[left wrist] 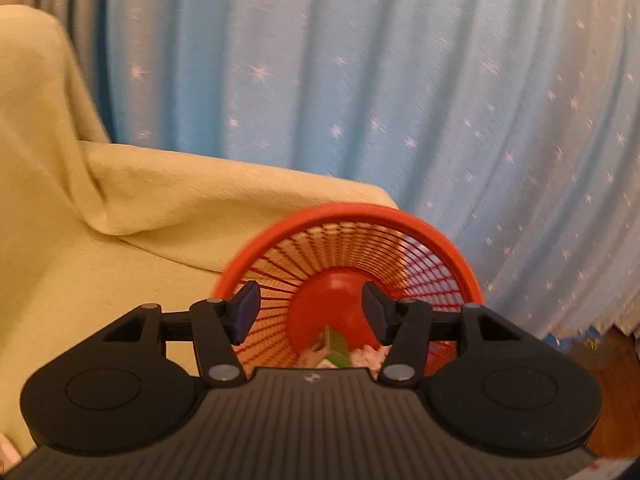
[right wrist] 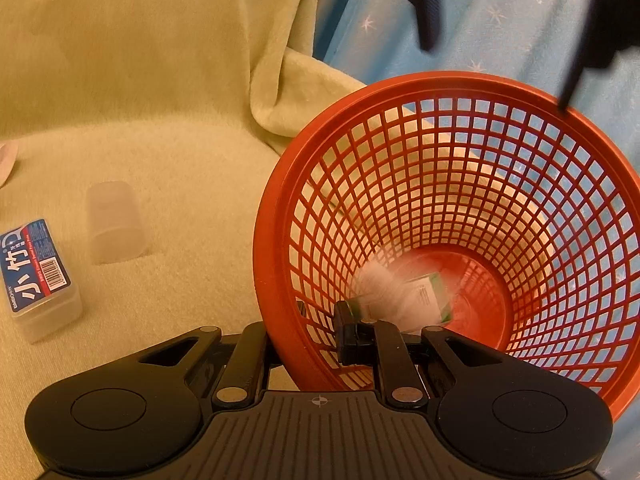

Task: Organize objects
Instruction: 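Carry the pill bottle to the basket and open the left gripper, then grasp the blue floss-pick case with the left gripper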

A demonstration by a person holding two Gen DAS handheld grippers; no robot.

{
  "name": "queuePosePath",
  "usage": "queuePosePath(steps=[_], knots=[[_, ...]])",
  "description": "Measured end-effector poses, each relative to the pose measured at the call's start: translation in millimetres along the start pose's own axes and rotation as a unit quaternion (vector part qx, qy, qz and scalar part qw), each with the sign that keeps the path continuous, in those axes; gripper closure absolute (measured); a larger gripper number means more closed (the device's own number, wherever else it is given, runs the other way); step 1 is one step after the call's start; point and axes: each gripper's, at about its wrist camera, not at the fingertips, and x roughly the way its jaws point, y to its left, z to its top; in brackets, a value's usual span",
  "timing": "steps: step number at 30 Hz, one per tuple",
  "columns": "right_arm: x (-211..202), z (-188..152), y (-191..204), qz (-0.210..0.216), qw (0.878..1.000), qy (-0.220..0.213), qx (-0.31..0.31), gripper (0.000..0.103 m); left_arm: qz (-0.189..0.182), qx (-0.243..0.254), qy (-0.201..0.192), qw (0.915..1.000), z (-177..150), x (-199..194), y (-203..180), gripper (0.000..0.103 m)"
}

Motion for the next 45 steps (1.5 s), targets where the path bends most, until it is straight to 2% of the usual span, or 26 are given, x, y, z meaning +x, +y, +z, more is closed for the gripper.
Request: queuePosePath(steps=[3, 6, 9, 12, 15, 17, 20, 24, 28, 31, 37, 45], knots=[[2, 1, 0, 0.000, 1.000, 0.000, 0.000, 0.092, 0.036, -0.025, -0.010, 0.9990, -8, -20, 28, 0.047], [2, 1, 0, 0.000, 1.000, 0.000, 0.001, 0.092, 0.090, -0.057, -0.013, 0.9942, -25, -50, 66, 0.047], [3, 1, -1, 0.001, 1.000, 0.000, 0.003, 0.092, 0.154, -0.090, -0.007, 0.9840, -51, -78, 106, 0.045], [3, 1, -1, 0.001, 1.000, 0.000, 0.003, 0.092, 0.214, -0.121, 0.005, 0.9694, -83, -102, 139, 0.044], [3, 0, -1, 0.001, 1.000, 0.000, 0.002, 0.092, 0.243, -0.144, 0.018, 0.9591, -116, -120, 158, 0.037], [3, 0, -1, 0.000, 1.000, 0.000, 0.001, 0.092, 0.244, -0.138, 0.033, 0.9594, -134, -121, 161, 0.031], [4, 0, -1, -0.001, 1.000, 0.000, -0.001, 0.092, 0.213, -0.117, 0.056, 0.9684, -154, -108, 154, 0.021], [3, -1, -2, 0.000, 1.000, -0.001, 0.002, 0.092, 0.172, -0.085, 0.084, 0.9778, -174, -74, 137, 0.015], [3, -2, -2, 0.000, 1.000, -0.001, 0.002, 0.092, 0.148, -0.040, 0.107, 0.9825, -185, -39, 123, 0.010], [2, -2, -2, 0.001, 1.000, -0.001, 0.003, 0.092, 0.149, -0.018, 0.123, 0.9809, -189, -18, 118, 0.010], [1, 0, -5, 0.003, 1.000, -0.003, 0.008, 0.092, 0.153, -0.015, 0.145, 0.9775, -191, 4, 122, 0.010], [0, 0, -4, 0.003, 1.000, -0.003, 0.008, 0.092, 0.157, -0.032, 0.172, 0.9719, -190, 17, 130, 0.016]])
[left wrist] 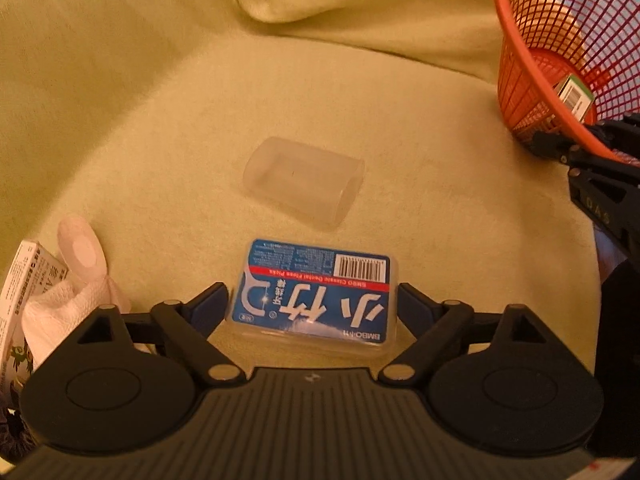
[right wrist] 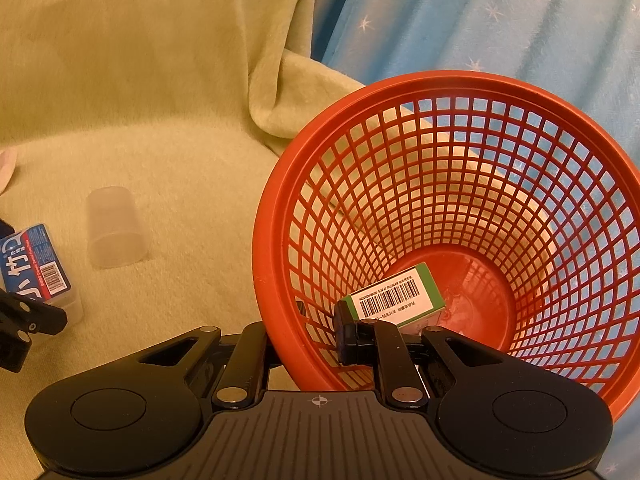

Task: Organize objects
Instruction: 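Grasp the blue floss-pick case with the left gripper, then carry the floss-pick case over the basket and release it with the left gripper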

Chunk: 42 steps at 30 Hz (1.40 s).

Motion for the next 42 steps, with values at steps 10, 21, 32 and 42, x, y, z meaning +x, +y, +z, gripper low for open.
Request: queuePosePath(steps=[10, 21, 32, 42], knots=[[-2, -2, 3, -0.001, 1.000, 0.001, -0.006, 0.091, 0.004, -0.068, -0.040, 0.9969, -1, -36, 4, 0.017], [-3, -6, 5, -0.002, 1.000, 0.003, -0.014, 0.091, 0.000, -0.108, -0.081, 0.9908, 29, -87, -1, 0.017], [-3, -6, 5, -0.002, 1.000, 0.003, -0.015, 0.091, -0.008, -0.095, -0.106, 0.9898, 47, -112, -17, 0.017], [-4, -7, 6, -0.002, 1.000, 0.003, -0.015, 0.091, -0.064, -0.040, -0.116, 0.9904, 72, -127, -41, 0.017]])
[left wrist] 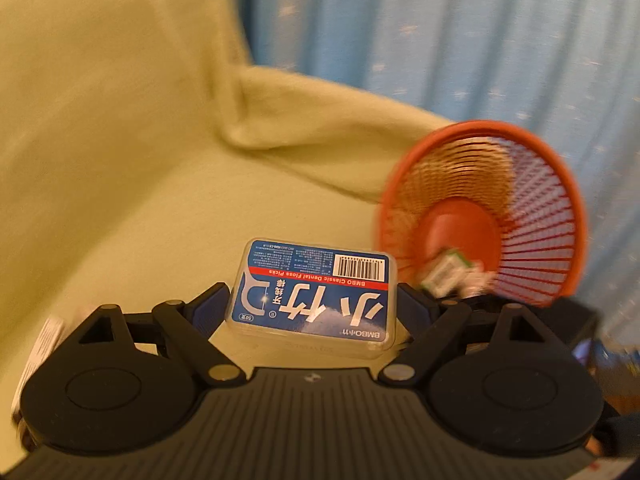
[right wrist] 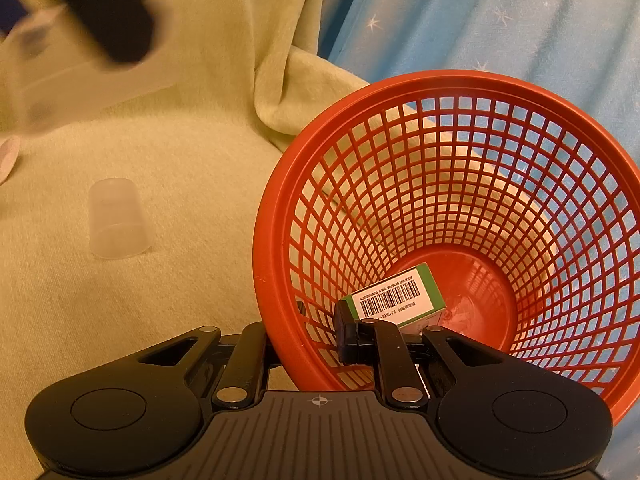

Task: Organize objects
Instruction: 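Carry the floss-pick case over the basket and release it with the left gripper, then grasp the dark hair tie with the left gripper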

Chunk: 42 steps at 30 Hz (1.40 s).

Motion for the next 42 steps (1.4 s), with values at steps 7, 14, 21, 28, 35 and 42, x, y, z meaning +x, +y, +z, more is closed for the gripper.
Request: queuePosePath(steps=[7, 14, 21, 28, 35, 42], knots=[[-1, 0, -1, 0.001, 1.000, -0.001, 0.005, 0.092, -0.075, 0.060, -0.013, 0.9953, 44, 12, -48, 0.017], [-1, 3, -1, 0.002, 1.000, -0.003, 0.010, 0.092, -0.133, 0.084, -0.018, 0.9873, 83, 49, -84, 0.014], [-1, 4, -1, 0.003, 1.000, -0.004, 0.011, 0.092, -0.105, 0.046, -0.048, 0.9922, 84, 31, -48, 0.014], [-3, 1, -3, 0.003, 1.000, -0.003, 0.011, 0.091, 0.017, -0.049, -0.053, 0.9973, 38, -8, 51, 0.014], [-1, 2, -3, 0.003, 1.000, -0.003, 0.011, 0.091, 0.157, -0.137, -0.042, 0.9771, -23, -55, 150, 0.013], [-2, 2, -2, 0.002, 1.000, -0.002, 0.010, 0.091, 0.244, -0.167, -0.012, 0.9551, -82, -70, 190, 0.013]])
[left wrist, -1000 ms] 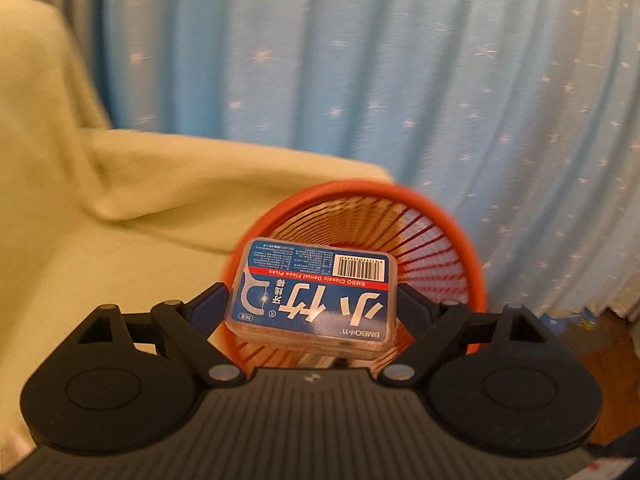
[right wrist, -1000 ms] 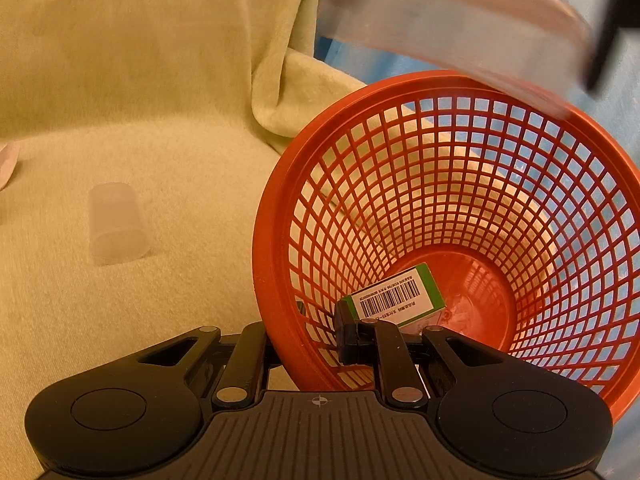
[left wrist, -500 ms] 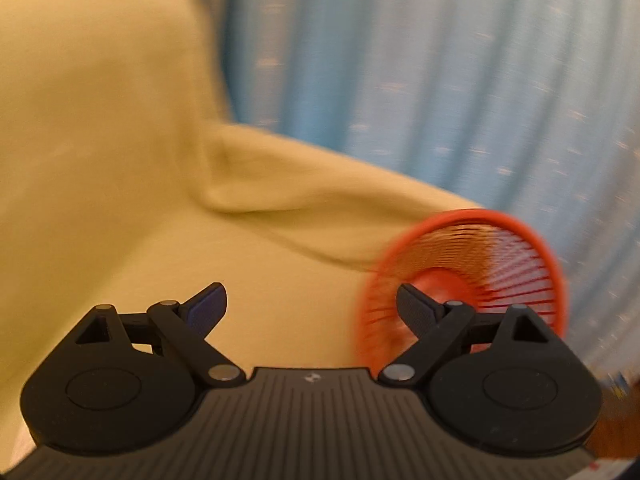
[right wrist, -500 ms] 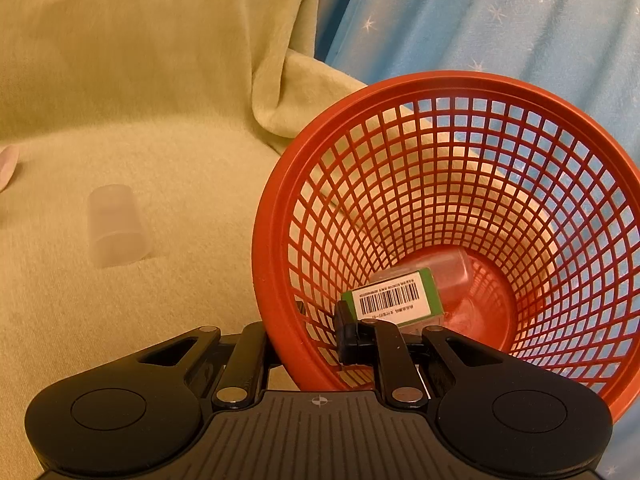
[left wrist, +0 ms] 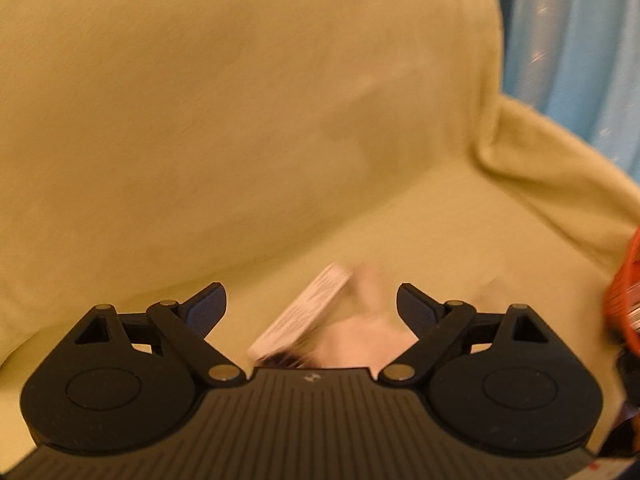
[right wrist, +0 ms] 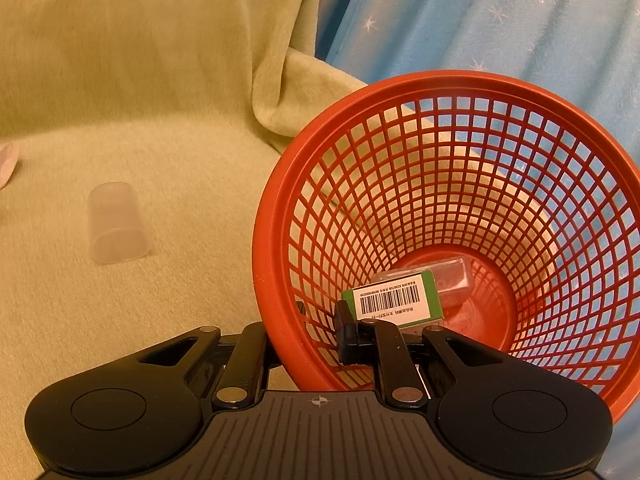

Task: Organize objects
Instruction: 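Grasp the dark hair tie with the left gripper, then carry the hair tie to the basket and open the left gripper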

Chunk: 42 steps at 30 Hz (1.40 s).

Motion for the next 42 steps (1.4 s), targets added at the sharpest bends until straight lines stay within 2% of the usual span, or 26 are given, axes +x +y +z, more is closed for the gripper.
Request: queuePosePath(steps=[3, 7, 12, 15, 17, 21, 22, 25, 33, 42], knots=[[0, 0, 0, 0.000, 1.000, 0.000, -0.001, 0.091, 0.014, 0.011, 0.012, 0.9998, -19, 9, 8, 0.013], [0, 0, 1, 0.000, 1.000, 0.000, -0.002, 0.091, 0.015, 0.026, 0.026, 0.9992, -40, 22, 6, 0.015], [0, -2, 1, 0.000, 1.000, 0.001, -0.002, 0.091, 0.015, 0.034, 0.049, 0.9981, -54, 40, 4, 0.026], [1, -2, 0, 0.000, 1.000, 0.001, -0.003, 0.091, 0.024, 0.048, 0.055, 0.9970, -58, 47, 4, 0.036], [0, -2, 0, 0.000, 1.000, 0.001, -0.004, 0.091, 0.026, 0.051, 0.064, 0.9963, -60, 50, 5, 0.051], [0, -3, 0, 0.000, 1.000, 0.001, -0.005, 0.091, 0.026, 0.057, 0.073, 0.9954, -61, 54, 5, 0.069], [0, -4, -1, -0.001, 1.000, 0.001, -0.006, 0.091, 0.024, 0.057, 0.075, 0.9953, -62, 53, 5, 0.080], [-1, -4, -1, 0.000, 1.000, 0.001, -0.007, 0.091, 0.021, 0.050, 0.075, 0.9957, -62, 49, 6, 0.089], [-1, -4, -1, 0.000, 1.000, 0.001, -0.007, 0.091, 0.005, 0.046, 0.058, 0.9973, -54, 25, -5, 0.091], [0, -3, -2, 0.001, 1.000, 0.001, -0.007, 0.091, -0.030, 0.053, 0.035, 0.9975, -39, 1, -31, 0.091]])
